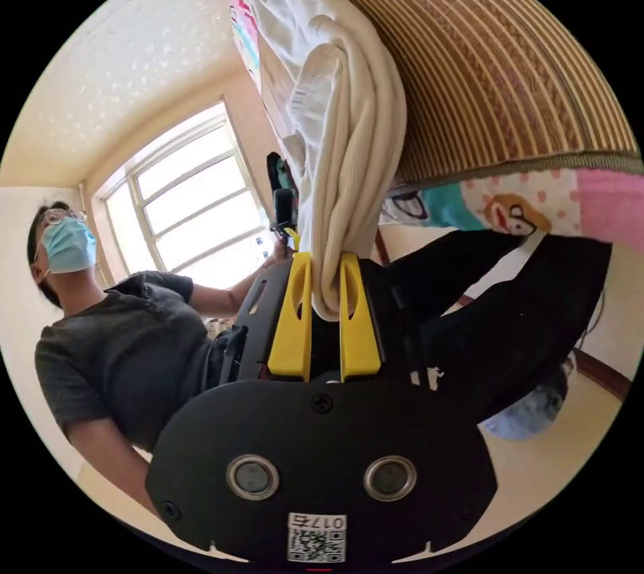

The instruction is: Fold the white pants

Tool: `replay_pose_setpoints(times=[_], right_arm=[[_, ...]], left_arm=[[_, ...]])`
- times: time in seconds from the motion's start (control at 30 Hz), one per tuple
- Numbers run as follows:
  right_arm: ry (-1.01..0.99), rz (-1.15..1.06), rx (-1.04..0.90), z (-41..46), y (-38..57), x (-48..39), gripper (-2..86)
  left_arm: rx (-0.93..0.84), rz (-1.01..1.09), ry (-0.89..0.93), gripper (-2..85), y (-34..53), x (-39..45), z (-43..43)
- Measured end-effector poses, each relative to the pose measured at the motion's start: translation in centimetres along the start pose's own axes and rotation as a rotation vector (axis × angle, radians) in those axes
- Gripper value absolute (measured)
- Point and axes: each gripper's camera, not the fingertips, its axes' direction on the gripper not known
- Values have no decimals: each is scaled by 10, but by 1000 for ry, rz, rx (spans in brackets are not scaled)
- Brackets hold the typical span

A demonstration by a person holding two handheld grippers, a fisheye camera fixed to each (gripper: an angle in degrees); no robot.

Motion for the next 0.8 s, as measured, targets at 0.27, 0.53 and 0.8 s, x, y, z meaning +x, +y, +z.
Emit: replay_pose_setpoints(times=[0.27, 0.53, 0.8], right_arm=[[-381, -139, 195, 10, -48, -54, 70], [-353, -9, 416, -1, -246, -39, 101], [301, -351, 434, 16, -245, -131, 170]], left_arm=[[273, 113, 475, 83, -30, 65, -48], [618, 76, 467, 107, -165, 26, -158], [795, 351, -108, 151, -152, 85, -215]])
